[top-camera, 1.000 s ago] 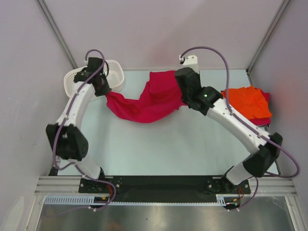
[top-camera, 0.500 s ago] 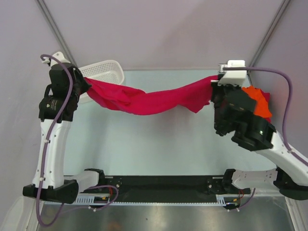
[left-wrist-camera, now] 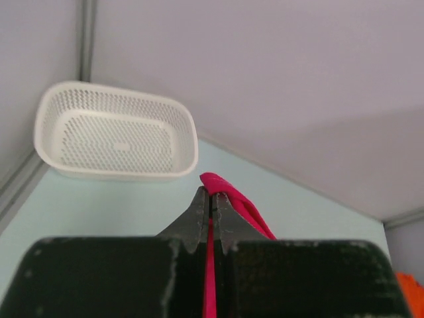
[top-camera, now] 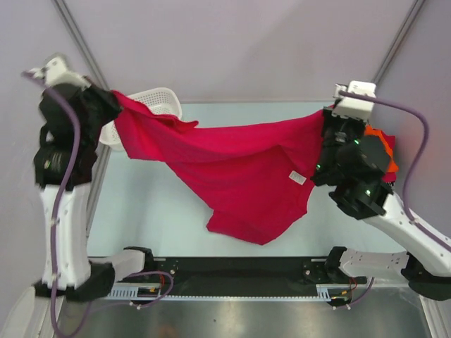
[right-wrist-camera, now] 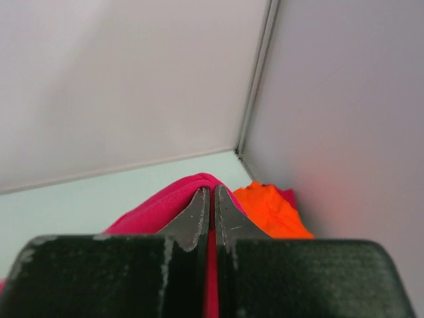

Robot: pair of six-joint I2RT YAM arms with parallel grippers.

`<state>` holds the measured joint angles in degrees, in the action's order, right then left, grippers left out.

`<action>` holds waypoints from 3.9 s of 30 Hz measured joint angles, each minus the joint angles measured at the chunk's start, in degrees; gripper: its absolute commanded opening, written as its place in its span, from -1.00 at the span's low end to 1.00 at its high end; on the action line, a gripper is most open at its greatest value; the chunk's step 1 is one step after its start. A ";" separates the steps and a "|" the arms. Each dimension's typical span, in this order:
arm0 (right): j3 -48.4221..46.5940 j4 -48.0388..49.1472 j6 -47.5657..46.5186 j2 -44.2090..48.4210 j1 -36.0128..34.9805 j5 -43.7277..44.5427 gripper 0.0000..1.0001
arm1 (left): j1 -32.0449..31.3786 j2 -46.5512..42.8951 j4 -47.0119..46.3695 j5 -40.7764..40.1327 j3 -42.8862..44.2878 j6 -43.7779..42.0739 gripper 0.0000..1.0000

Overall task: Fold and stack the t-shirts
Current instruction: Flatten out the tshirt

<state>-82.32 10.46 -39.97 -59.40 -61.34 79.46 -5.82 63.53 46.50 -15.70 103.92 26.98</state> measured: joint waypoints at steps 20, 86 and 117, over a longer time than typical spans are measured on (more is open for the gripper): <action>-15.47 -5.46 10.16 -26.16 23.10 -20.11 -1.00 | 3.28 44.72 7.61 24.57 36.41 3.04 -1.00; -4.00 -44.81 60.28 -50.29 42.23 -60.17 0.96 | 12.15 50.14 8.31 24.94 -15.04 -6.47 0.99; -42.10 -51.84 53.29 -79.87 42.97 -67.17 0.88 | 5.35 67.38 17.11 16.17 10.67 -7.48 0.99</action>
<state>-124.42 -41.39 13.32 -139.26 -18.37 12.29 -0.47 130.91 63.61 0.47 114.59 19.51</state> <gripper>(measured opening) 0.944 0.990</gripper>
